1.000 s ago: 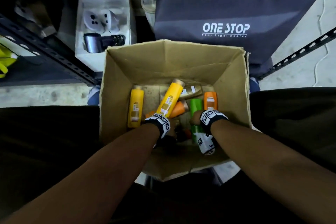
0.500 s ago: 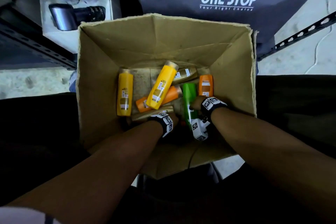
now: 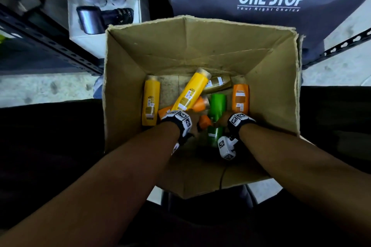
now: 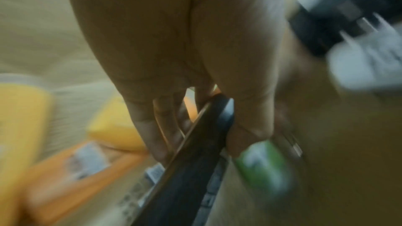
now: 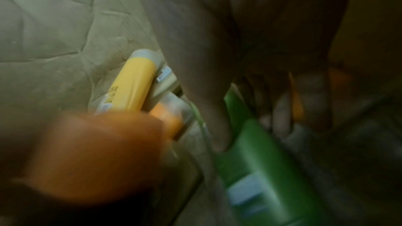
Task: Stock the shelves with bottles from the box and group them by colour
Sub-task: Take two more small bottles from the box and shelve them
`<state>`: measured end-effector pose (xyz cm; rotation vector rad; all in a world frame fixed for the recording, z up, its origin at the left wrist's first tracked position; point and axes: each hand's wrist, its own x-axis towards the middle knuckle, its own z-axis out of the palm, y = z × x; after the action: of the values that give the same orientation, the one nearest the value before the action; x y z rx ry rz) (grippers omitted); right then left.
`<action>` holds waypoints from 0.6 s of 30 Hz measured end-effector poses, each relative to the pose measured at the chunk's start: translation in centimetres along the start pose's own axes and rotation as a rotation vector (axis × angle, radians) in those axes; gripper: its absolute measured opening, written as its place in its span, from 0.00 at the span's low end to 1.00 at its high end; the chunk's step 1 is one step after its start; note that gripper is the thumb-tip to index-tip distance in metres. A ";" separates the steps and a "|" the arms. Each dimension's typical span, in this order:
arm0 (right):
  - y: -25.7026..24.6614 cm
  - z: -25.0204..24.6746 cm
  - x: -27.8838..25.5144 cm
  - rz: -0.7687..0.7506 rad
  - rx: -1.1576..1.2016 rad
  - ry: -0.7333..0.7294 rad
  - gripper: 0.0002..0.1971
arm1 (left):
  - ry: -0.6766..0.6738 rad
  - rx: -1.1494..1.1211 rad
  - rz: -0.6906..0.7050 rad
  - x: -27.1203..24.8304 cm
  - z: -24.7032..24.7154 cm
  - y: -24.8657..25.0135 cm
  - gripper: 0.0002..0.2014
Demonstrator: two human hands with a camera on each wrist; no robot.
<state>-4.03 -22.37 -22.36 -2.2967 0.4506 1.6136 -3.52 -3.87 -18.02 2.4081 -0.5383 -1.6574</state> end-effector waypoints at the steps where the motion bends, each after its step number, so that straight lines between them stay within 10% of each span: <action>1: -0.2 0.2 -0.2 0.009 0.018 -0.026 0.32 | 0.004 -0.024 -0.017 -0.4 -0.7 -0.4 0.12; 18: -0.5 -5.8 -5.8 -0.097 -0.001 0.230 0.35 | 0.125 -0.255 -0.105 -3.2 -1.7 -4.1 0.23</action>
<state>-0.76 -23.84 -14.99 -2.4757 0.3825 1.3119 -2.11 1.02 -15.98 2.3639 -0.1719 -1.4965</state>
